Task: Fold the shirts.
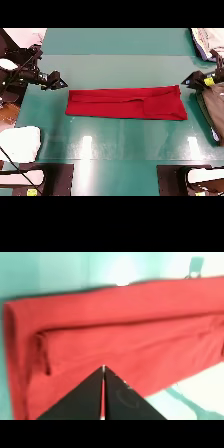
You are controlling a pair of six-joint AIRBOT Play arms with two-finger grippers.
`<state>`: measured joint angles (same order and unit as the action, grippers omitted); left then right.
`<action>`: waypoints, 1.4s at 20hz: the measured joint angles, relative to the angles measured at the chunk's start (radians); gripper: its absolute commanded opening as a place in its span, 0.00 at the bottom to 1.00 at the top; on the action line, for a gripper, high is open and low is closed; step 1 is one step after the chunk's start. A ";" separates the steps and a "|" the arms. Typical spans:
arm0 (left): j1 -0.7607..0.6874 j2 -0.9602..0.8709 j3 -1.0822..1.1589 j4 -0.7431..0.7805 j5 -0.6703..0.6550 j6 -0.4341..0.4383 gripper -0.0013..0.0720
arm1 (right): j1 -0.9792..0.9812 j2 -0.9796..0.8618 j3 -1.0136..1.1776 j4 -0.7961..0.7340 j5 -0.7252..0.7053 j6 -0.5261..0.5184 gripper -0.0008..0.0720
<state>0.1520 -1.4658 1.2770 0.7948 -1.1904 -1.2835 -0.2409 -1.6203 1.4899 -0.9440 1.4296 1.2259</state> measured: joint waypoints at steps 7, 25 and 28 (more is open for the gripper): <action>-0.136 -0.001 0.007 -0.004 -0.015 0.014 0.06 | -0.111 -0.008 -0.176 0.009 -0.007 -0.130 0.99; -0.284 -0.013 0.009 0.000 0.000 -0.040 0.05 | -0.026 -0.202 -0.139 0.048 0.085 -0.281 0.03; -0.344 -0.058 0.039 0.001 0.029 -0.050 0.05 | -0.023 -0.142 -0.140 0.080 0.077 -0.259 0.03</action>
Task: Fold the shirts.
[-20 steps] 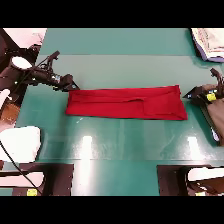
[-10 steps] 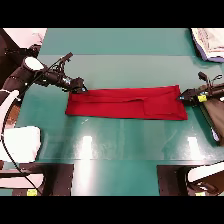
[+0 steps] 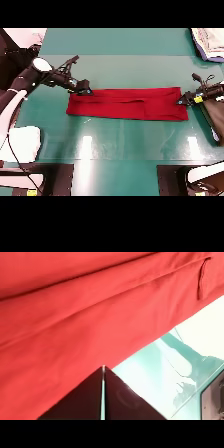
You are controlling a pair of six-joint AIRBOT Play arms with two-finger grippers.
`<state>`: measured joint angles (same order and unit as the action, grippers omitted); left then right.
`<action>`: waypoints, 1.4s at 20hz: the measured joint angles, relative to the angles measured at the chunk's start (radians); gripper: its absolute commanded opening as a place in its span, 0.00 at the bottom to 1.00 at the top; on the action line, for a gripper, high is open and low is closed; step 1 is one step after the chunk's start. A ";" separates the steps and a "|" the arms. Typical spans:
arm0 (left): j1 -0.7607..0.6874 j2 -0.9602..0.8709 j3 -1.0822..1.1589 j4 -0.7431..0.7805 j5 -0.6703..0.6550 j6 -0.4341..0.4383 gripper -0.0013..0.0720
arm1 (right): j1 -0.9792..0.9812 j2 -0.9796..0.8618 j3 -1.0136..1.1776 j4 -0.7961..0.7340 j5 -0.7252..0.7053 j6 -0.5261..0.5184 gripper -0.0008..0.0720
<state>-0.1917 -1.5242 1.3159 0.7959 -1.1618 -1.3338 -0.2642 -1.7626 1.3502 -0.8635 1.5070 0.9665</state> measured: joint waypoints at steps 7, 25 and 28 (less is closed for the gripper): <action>-0.197 -0.281 0.267 0.006 0.051 -0.024 0.05 | 0.069 0.206 0.002 0.095 0.011 0.124 0.03; -0.331 -0.515 0.530 0.065 0.066 -0.079 0.05 | 0.508 0.309 0.410 0.115 0.035 0.270 0.03; -0.331 -0.485 0.550 0.102 0.046 -0.080 0.05 | 0.557 0.309 0.438 0.053 0.028 0.274 0.03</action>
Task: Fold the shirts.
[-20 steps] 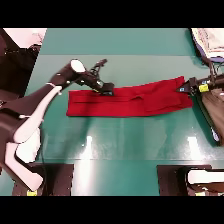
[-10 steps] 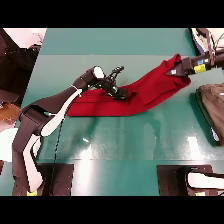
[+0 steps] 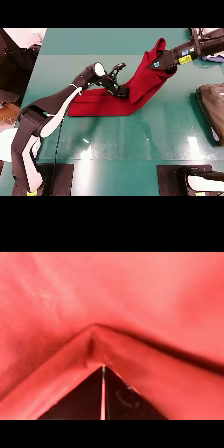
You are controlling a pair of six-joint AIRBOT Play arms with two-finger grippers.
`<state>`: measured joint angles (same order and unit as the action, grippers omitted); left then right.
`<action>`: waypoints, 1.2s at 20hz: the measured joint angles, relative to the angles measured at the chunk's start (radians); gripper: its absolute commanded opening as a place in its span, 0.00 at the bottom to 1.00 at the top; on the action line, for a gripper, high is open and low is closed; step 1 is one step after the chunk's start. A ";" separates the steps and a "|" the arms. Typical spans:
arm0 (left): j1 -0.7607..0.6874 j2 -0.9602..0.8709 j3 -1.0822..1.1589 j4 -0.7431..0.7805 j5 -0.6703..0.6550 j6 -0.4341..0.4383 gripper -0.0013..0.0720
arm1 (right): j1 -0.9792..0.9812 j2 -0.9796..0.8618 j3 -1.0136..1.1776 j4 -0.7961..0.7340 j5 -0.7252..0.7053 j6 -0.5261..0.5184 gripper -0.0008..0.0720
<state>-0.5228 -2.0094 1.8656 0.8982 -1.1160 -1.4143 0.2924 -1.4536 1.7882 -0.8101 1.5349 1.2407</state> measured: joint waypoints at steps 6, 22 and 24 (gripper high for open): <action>0.054 0.100 0.015 0.142 -0.093 -0.001 0.05 | 0.057 -0.021 0.018 -0.044 -0.027 0.006 0.03; 0.560 0.528 0.021 0.265 -0.282 0.008 0.06 | 0.514 -0.506 0.278 0.218 -0.493 -0.126 0.51; 0.587 0.554 0.021 0.266 -0.294 0.008 0.06 | 0.513 -0.490 0.236 0.241 -0.505 -0.171 0.51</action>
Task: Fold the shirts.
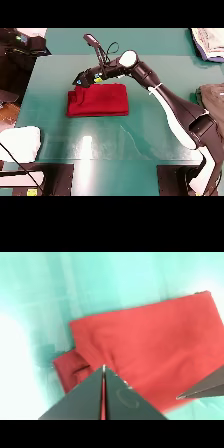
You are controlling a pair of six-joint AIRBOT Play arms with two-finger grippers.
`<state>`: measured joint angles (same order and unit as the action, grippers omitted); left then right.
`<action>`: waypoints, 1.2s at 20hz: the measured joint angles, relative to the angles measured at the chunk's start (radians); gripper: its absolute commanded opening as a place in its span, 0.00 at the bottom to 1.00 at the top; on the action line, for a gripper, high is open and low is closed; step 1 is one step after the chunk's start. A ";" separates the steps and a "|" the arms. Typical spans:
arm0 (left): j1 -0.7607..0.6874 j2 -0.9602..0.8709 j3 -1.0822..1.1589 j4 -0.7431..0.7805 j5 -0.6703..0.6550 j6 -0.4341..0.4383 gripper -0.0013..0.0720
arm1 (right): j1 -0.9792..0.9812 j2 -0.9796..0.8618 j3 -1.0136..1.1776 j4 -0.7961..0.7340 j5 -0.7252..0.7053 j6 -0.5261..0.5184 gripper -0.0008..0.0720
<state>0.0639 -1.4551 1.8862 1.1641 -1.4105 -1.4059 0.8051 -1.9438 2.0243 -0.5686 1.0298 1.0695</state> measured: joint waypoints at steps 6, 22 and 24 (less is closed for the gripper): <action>0.025 0.025 -0.004 -0.018 -0.024 0.000 0.06 | -0.193 0.183 -0.246 -0.040 0.165 -0.046 0.51; 0.029 0.027 -0.005 -0.033 -0.011 0.000 0.06 | -0.462 0.159 -0.740 0.098 0.121 0.017 0.95; 0.029 0.027 -0.005 -0.035 -0.011 0.000 0.06 | -0.425 0.101 -0.690 0.121 0.126 0.026 0.95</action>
<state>0.0925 -1.4277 1.8816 1.1286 -1.4220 -1.4055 0.3798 -1.8427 1.3346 -0.4480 1.1561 1.0958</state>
